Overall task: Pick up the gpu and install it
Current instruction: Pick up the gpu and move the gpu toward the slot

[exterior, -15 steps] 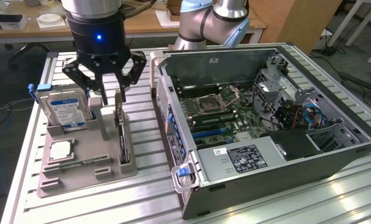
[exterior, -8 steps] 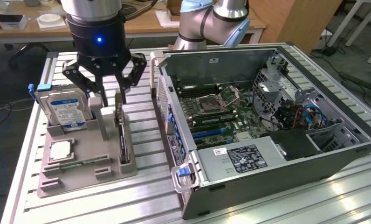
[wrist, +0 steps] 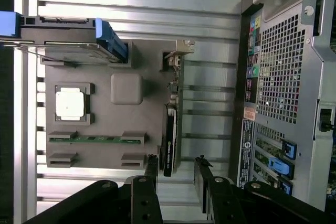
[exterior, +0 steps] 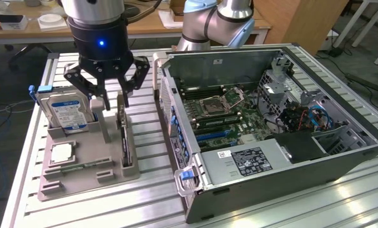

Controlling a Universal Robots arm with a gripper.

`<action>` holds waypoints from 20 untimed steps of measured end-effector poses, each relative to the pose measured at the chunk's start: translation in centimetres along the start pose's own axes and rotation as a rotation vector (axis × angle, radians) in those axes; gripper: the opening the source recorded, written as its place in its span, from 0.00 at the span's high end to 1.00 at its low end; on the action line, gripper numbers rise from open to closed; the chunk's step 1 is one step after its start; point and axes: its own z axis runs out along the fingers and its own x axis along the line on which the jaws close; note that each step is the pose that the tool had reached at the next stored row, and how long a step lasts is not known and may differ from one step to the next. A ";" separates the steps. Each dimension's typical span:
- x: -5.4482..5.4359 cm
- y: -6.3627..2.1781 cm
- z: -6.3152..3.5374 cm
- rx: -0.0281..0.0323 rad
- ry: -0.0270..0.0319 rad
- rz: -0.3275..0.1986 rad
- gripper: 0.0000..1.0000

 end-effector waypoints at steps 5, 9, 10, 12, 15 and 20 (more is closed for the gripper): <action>0.0 -0.12 0.17 0.0001 0.0001 0.000 0.59; 0.0 -0.19 0.32 0.0001 0.0000 0.000 0.59; 0.0 -0.21 0.35 0.0001 0.0000 0.000 0.59; 0.0 -0.24 0.43 0.0001 0.0000 0.000 0.59; 0.0 -0.31 0.54 0.0000 0.0000 0.000 0.59; 0.0 -0.43 0.73 0.0000 -0.0002 0.000 0.59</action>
